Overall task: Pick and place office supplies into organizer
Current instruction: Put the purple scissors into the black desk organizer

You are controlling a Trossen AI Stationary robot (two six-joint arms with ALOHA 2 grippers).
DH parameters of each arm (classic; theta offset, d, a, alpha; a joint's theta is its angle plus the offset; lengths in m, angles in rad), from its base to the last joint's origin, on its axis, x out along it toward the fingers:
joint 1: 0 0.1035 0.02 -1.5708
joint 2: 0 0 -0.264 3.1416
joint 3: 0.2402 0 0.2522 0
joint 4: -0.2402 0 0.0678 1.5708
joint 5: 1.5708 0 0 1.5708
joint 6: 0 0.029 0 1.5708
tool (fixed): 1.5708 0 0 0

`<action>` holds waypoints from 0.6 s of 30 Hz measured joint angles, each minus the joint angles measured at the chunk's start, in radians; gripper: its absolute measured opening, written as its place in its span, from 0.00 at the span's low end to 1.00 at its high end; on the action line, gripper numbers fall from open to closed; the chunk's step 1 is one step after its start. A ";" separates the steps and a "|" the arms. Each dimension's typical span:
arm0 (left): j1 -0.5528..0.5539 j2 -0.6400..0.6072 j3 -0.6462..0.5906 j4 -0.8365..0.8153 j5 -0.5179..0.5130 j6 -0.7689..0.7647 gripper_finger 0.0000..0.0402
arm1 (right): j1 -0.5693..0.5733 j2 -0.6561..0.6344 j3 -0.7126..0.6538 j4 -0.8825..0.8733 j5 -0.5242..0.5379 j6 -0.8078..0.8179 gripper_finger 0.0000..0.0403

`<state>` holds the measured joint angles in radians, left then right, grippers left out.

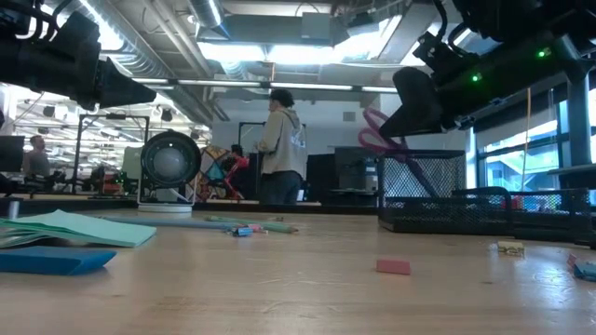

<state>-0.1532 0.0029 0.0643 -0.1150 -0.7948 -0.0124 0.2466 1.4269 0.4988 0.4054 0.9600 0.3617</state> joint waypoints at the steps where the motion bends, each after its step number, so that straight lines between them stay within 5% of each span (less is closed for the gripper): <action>1: 0.000 0.000 0.000 0.000 0.000 0.000 0.23 | 0.000 0.000 0.000 0.000 0.000 -0.001 0.29; 18: 0.000 0.000 0.000 0.000 0.000 0.000 0.25 | 0.010 -0.004 0.060 0.151 -0.097 -0.253 0.29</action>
<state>-0.1534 0.0029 0.0643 -0.1150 -0.7944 -0.0120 0.2562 1.4231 0.5584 0.5564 0.8626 0.1089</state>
